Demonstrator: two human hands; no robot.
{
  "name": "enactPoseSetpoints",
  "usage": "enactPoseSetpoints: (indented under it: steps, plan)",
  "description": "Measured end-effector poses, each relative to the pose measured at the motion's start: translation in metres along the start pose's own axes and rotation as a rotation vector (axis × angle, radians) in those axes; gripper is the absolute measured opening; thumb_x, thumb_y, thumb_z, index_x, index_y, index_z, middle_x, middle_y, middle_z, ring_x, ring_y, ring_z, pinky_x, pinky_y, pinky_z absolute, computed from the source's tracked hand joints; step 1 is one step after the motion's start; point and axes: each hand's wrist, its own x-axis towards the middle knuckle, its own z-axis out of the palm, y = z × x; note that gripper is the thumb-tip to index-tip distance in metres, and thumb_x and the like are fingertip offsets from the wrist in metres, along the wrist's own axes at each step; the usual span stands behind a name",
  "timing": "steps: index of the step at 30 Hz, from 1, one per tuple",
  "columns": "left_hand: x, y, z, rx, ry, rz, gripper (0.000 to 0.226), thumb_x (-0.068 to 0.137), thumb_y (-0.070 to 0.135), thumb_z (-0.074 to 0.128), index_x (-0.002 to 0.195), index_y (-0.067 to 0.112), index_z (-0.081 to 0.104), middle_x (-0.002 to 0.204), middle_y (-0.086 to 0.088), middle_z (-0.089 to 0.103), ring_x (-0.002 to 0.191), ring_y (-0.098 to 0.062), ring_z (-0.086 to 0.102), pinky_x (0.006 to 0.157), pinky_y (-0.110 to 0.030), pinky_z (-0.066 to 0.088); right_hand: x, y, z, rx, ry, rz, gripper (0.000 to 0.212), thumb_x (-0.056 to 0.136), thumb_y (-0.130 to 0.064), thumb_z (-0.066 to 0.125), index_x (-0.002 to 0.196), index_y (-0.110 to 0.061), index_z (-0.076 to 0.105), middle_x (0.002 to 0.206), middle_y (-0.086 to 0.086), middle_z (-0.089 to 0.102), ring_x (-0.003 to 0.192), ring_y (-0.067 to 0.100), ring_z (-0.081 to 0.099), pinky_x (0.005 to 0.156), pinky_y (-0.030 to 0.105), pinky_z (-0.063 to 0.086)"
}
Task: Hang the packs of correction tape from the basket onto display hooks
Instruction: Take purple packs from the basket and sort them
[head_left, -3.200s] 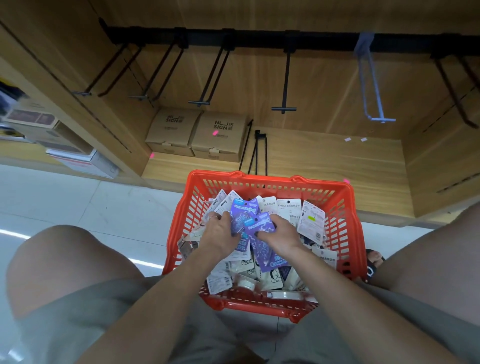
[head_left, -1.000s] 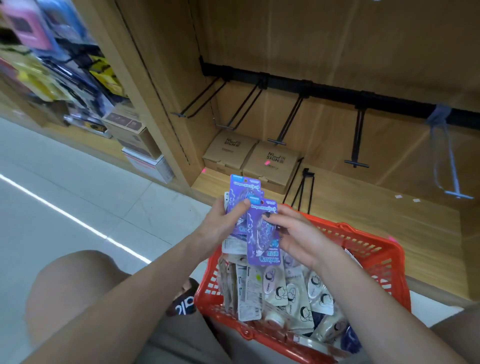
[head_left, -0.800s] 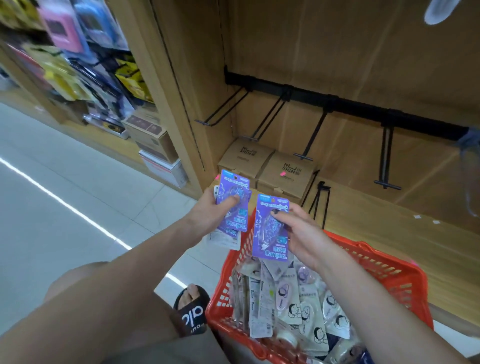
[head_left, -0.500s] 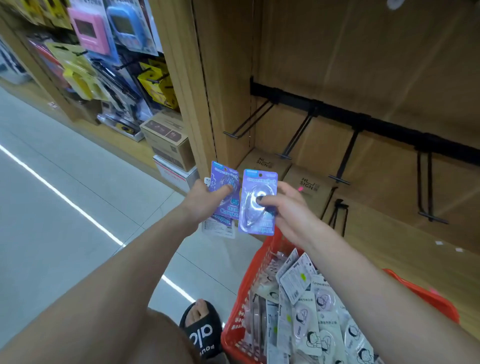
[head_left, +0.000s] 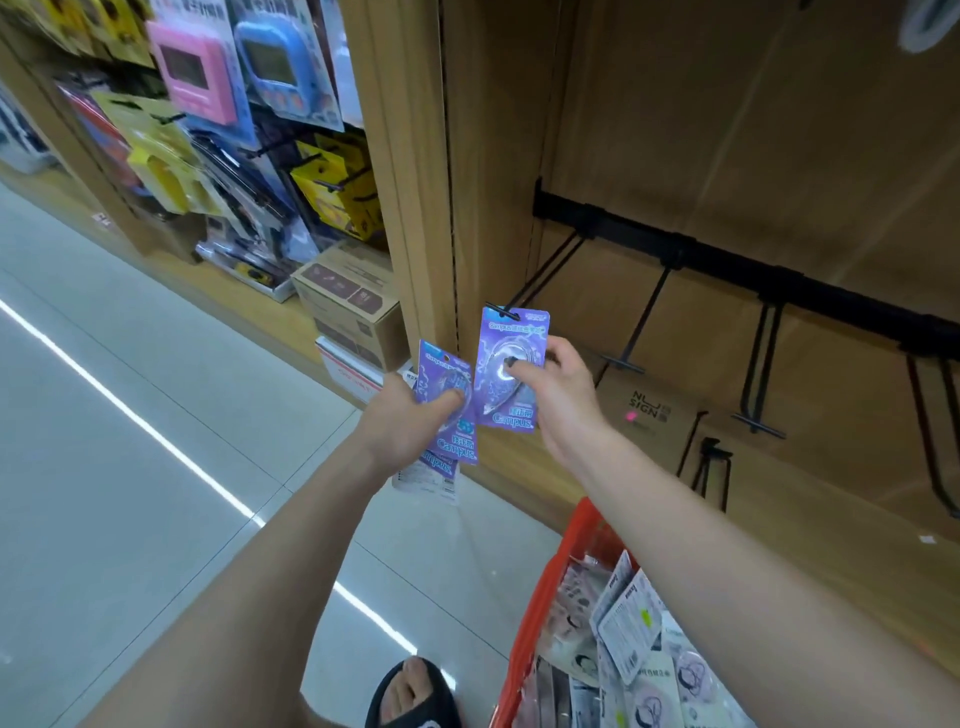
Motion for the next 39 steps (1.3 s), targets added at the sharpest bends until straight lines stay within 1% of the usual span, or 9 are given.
enactPoseSetpoints:
  steps: [9, 13, 17, 20, 26, 29, 31, 34, 39]
  plan:
    - [0.008, 0.007, 0.005, 0.019, 0.045, 0.057, 0.056, 0.091, 0.053, 0.072, 0.12, 0.013, 0.045, 0.108, -0.001, 0.065, 0.088, -0.012, 0.067, 0.064, -0.024, 0.05, 0.022, 0.013, 0.003, -0.096, 0.163, -0.023, 0.006, 0.098, -0.02, 0.068, 0.099, -0.016, 0.065, 0.097, 0.007, 0.077, 0.083, 0.021, 0.073, 0.077, 0.037, 0.056]
    - [0.013, 0.01, 0.011, 0.033, 0.034, 0.077, 0.056, 0.09, 0.055, 0.072, 0.117, 0.014, 0.046, 0.107, -0.001, 0.066, 0.089, -0.014, 0.069, 0.065, -0.025, 0.052, 0.054, 0.005, 0.007, -0.108, 0.238, 0.071, 0.016, 0.097, -0.038, 0.066, 0.091, -0.023, 0.067, 0.099, 0.002, 0.077, 0.098, 0.029, 0.074, 0.089, 0.04, 0.056]
    - [0.016, 0.015, 0.016, 0.029, 0.02, 0.084, 0.056, 0.091, 0.057, 0.07, 0.119, 0.016, 0.045, 0.107, 0.001, 0.065, 0.084, -0.01, 0.067, 0.057, -0.02, 0.046, 0.079, -0.012, 0.005, -0.039, 0.301, 0.138, 0.024, 0.101, -0.045, 0.063, 0.087, -0.026, 0.057, 0.089, -0.005, 0.066, 0.085, 0.018, 0.064, 0.085, 0.033, 0.049]
    - [0.016, 0.019, 0.02, 0.049, 0.002, 0.108, 0.056, 0.091, 0.057, 0.07, 0.12, 0.016, 0.044, 0.101, 0.005, 0.062, 0.08, -0.009, 0.065, 0.054, -0.018, 0.043, 0.093, -0.02, 0.002, -0.002, 0.343, 0.156, 0.032, 0.099, -0.048, 0.066, 0.082, -0.025, 0.051, 0.092, -0.003, 0.064, 0.086, 0.019, 0.063, 0.089, 0.034, 0.058]
    - [0.016, 0.026, 0.029, 0.066, -0.017, 0.156, 0.055, 0.09, 0.057, 0.072, 0.114, 0.016, 0.046, 0.102, 0.005, 0.065, 0.083, -0.01, 0.068, 0.057, -0.02, 0.045, 0.097, -0.023, -0.003, -0.051, 0.371, 0.238, 0.054, 0.093, -0.063, 0.066, 0.113, -0.013, 0.058, 0.097, 0.002, 0.067, 0.083, 0.017, 0.068, 0.093, 0.035, 0.061]
    - [0.016, 0.025, 0.03, 0.066, -0.012, 0.156, 0.055, 0.09, 0.057, 0.072, 0.114, 0.016, 0.046, 0.1, 0.006, 0.063, 0.082, -0.009, 0.068, 0.056, -0.019, 0.046, 0.088, -0.014, -0.009, -0.136, 0.363, 0.297, 0.086, 0.082, -0.074, 0.067, 0.139, -0.012, 0.049, 0.118, 0.005, 0.063, 0.107, 0.027, 0.066, 0.101, 0.043, 0.057]
    - [0.015, 0.026, 0.029, 0.071, -0.014, 0.152, 0.055, 0.09, 0.057, 0.072, 0.116, 0.016, 0.045, 0.099, 0.006, 0.063, 0.082, -0.009, 0.067, 0.056, -0.019, 0.046, 0.07, -0.01, -0.013, -0.137, 0.325, 0.319, 0.074, 0.087, -0.067, 0.066, 0.132, -0.012, 0.049, 0.111, 0.005, 0.062, 0.108, 0.027, 0.068, 0.1, 0.044, 0.057]
    - [0.012, 0.027, 0.03, 0.069, 0.003, 0.155, 0.056, 0.09, 0.056, 0.073, 0.116, 0.015, 0.045, 0.098, 0.006, 0.062, 0.08, -0.009, 0.066, 0.056, -0.018, 0.045, 0.032, -0.004, -0.018, -0.031, 0.222, 0.276, 0.039, 0.098, -0.043, 0.066, 0.111, -0.007, 0.059, 0.099, 0.011, 0.071, 0.09, 0.026, 0.073, 0.09, 0.041, 0.062]
    - [0.008, 0.029, 0.03, 0.074, 0.02, 0.167, 0.06, 0.09, 0.061, 0.069, 0.119, 0.013, 0.046, 0.103, 0.002, 0.065, 0.082, -0.009, 0.067, 0.059, -0.022, 0.048, -0.02, 0.004, -0.018, -0.047, -0.045, 0.213, 0.032, 0.099, -0.028, 0.069, 0.121, -0.006, 0.06, 0.109, 0.013, 0.077, 0.099, 0.028, 0.076, 0.084, 0.041, 0.061]
